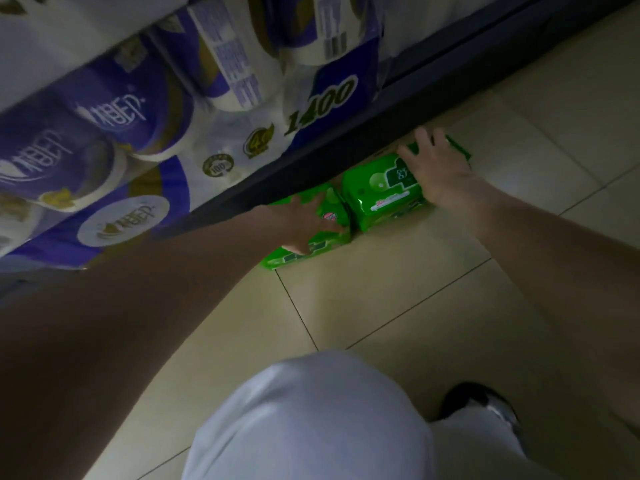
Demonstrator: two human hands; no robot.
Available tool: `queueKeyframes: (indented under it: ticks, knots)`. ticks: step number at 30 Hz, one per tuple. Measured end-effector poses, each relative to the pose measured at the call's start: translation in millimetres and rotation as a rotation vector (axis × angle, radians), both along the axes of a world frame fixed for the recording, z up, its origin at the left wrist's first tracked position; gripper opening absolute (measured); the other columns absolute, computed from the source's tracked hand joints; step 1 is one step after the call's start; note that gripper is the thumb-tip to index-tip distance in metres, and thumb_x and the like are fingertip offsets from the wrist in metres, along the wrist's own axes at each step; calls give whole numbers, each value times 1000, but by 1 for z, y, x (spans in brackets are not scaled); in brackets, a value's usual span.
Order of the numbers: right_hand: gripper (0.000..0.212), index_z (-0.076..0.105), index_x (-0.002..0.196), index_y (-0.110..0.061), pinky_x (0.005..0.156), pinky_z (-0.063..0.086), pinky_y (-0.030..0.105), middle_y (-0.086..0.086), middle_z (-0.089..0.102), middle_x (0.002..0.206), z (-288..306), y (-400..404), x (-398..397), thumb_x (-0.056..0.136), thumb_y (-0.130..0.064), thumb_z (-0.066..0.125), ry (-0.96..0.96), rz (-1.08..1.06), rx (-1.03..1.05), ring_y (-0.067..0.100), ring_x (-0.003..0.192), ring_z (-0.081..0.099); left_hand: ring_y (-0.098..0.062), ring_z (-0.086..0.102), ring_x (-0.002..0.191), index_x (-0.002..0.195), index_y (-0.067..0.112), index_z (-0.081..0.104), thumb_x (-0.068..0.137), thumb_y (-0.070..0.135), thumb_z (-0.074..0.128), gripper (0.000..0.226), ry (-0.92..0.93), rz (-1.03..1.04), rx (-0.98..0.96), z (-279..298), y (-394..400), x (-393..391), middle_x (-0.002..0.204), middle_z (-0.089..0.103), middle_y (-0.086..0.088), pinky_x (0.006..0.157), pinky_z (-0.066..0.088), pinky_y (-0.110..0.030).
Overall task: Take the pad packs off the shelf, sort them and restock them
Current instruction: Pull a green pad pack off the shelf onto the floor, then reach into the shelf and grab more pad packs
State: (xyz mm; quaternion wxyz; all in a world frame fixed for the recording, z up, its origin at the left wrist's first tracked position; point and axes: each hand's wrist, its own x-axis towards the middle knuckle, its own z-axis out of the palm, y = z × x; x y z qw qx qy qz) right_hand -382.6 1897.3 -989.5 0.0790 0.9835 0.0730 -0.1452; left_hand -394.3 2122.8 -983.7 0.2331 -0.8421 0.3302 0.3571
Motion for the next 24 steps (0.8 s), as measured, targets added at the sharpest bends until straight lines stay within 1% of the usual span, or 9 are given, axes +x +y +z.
queueKeyframes:
  ticks: [3, 6, 9, 11, 14, 17, 19, 22, 24]
  knots:
    - [84, 22, 145, -18, 94, 42, 44, 17, 18, 141, -7, 9, 13, 76, -2, 68, 4, 9, 7, 39, 129, 22, -51, 16, 135, 144, 50, 4, 91, 33, 57, 78, -48, 93, 16, 2, 6, 4, 155, -13, -16, 103, 37, -54]
    - [83, 20, 147, -21, 97, 40, 45, 16, 18, 142, -13, 19, 20, 79, -8, 67, -2, 30, -1, 39, 131, 22, -50, 14, 137, 143, 52, 5, 91, 35, 58, 77, -22, 125, 35, 6, 11, 6, 156, -13, -13, 102, 38, -53]
    - [73, 19, 147, -19, 100, 36, 46, 16, 21, 143, -11, 23, 18, 87, -16, 60, 15, 8, 22, 37, 132, 24, -46, 27, 134, 143, 52, 7, 91, 31, 57, 75, 26, 86, 50, 11, 14, 7, 156, -8, -14, 101, 42, -50]
    - [69, 21, 146, -18, 100, 34, 45, 16, 24, 143, 1, 18, 13, 89, -17, 58, 16, 0, 42, 35, 131, 26, -36, 44, 124, 145, 45, 15, 93, 28, 53, 67, 47, 43, 31, 20, 9, 10, 154, 11, -15, 95, 46, -41]
    - [68, 27, 143, -14, 97, 33, 43, 17, 30, 138, 46, -1, 7, 85, -15, 62, -86, -58, 100, 36, 125, 31, -31, 50, 115, 144, 27, 31, 95, 23, 49, 53, -73, -38, -83, 57, -15, 17, 139, 36, -10, 82, 45, -36]
    - [65, 32, 140, -8, 96, 33, 45, 21, 34, 134, 116, -24, 0, 83, -10, 63, -300, -141, 198, 37, 122, 34, -33, 52, 113, 137, 17, 41, 94, 19, 45, 43, -305, -101, -241, 121, -49, 24, 130, 44, -11, 81, 46, -42]
    - [55, 40, 133, -4, 95, 34, 46, 23, 39, 132, 170, -36, -4, 81, -4, 58, -542, -217, 285, 38, 121, 37, -33, 55, 110, 127, 12, 49, 92, 20, 42, 37, -441, -187, -434, 171, -71, 25, 125, 50, -13, 81, 48, -43]
    - [47, 49, 122, -1, 100, 35, 45, 24, 45, 125, 255, -46, 1, 75, -2, 49, -957, -300, 529, 40, 116, 44, -32, 65, 75, 91, 5, 66, 78, 21, 38, 35, -695, -447, -898, 258, -90, 25, 88, 64, -16, 58, 51, -35]
    - [45, 51, 116, 1, 99, 37, 42, 25, 46, 119, 316, -40, 10, 72, -4, 41, -1167, -264, 726, 39, 110, 48, -30, 63, 68, 84, 6, 67, 74, 23, 39, 35, -851, -527, -1057, 326, -89, 27, 79, 64, -13, 54, 48, -32]
